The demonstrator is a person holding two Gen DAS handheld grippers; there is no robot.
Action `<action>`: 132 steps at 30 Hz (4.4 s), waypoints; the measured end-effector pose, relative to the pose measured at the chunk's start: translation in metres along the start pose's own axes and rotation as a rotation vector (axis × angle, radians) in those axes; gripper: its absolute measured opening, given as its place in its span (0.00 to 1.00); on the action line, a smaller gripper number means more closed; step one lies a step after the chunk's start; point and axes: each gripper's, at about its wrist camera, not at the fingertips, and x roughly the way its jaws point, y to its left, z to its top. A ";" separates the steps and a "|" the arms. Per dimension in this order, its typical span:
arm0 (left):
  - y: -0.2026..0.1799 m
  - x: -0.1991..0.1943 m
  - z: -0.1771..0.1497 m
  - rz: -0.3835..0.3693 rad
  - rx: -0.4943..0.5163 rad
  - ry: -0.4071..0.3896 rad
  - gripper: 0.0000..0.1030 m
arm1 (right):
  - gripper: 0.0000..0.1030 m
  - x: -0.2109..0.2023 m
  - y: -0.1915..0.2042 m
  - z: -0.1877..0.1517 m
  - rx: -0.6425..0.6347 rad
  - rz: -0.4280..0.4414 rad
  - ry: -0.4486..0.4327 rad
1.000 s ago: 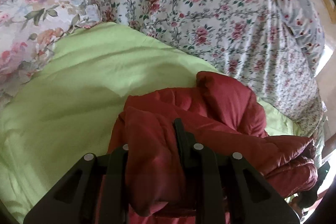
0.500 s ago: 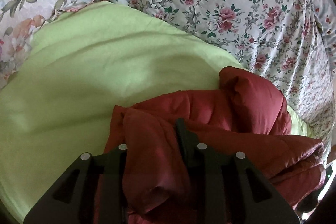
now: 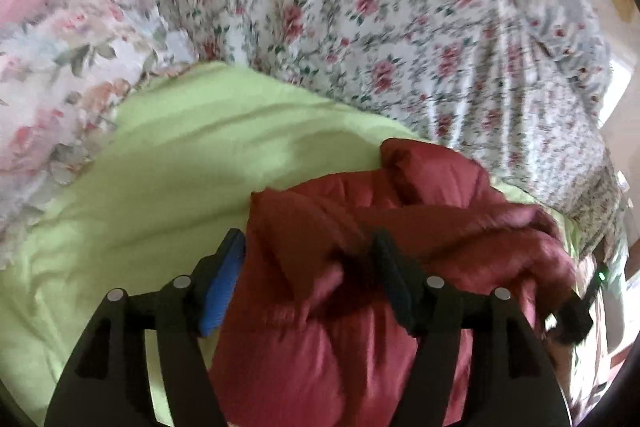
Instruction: Fold large clothes
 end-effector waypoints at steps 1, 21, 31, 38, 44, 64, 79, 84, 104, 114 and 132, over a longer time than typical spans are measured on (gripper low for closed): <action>-0.002 -0.010 -0.006 -0.019 0.013 -0.005 0.63 | 0.28 0.000 0.001 0.000 -0.002 -0.005 -0.002; -0.080 0.065 -0.063 0.111 0.257 0.071 0.81 | 0.61 -0.085 0.018 -0.003 -0.081 -0.052 -0.130; -0.070 0.076 -0.044 0.142 0.247 0.078 0.86 | 0.68 -0.031 0.086 -0.053 -0.492 -0.048 0.120; -0.050 0.104 -0.022 0.159 0.181 0.125 0.99 | 0.71 0.012 0.060 -0.025 -0.343 -0.081 0.161; -0.046 0.114 -0.020 0.165 0.157 0.134 1.00 | 0.74 0.022 0.058 -0.023 -0.318 -0.089 0.156; -0.020 0.031 -0.030 0.033 0.085 0.006 1.00 | 0.76 -0.033 0.051 -0.027 -0.231 -0.007 0.111; 0.041 0.078 -0.037 -0.231 -0.113 0.188 1.00 | 0.84 -0.045 -0.033 -0.037 0.004 0.061 0.127; 0.043 0.095 -0.047 -0.330 -0.174 0.255 1.00 | 0.93 -0.019 -0.056 -0.038 0.141 0.185 0.232; 0.016 0.067 -0.050 -0.289 -0.070 0.164 0.65 | 0.43 -0.021 -0.021 -0.047 0.030 0.253 0.238; 0.017 -0.014 -0.093 -0.215 -0.040 0.133 0.54 | 0.36 -0.077 -0.017 -0.080 -0.016 0.252 0.224; 0.036 -0.079 -0.163 -0.167 -0.022 0.183 0.60 | 0.40 -0.129 -0.036 -0.138 -0.020 0.265 0.288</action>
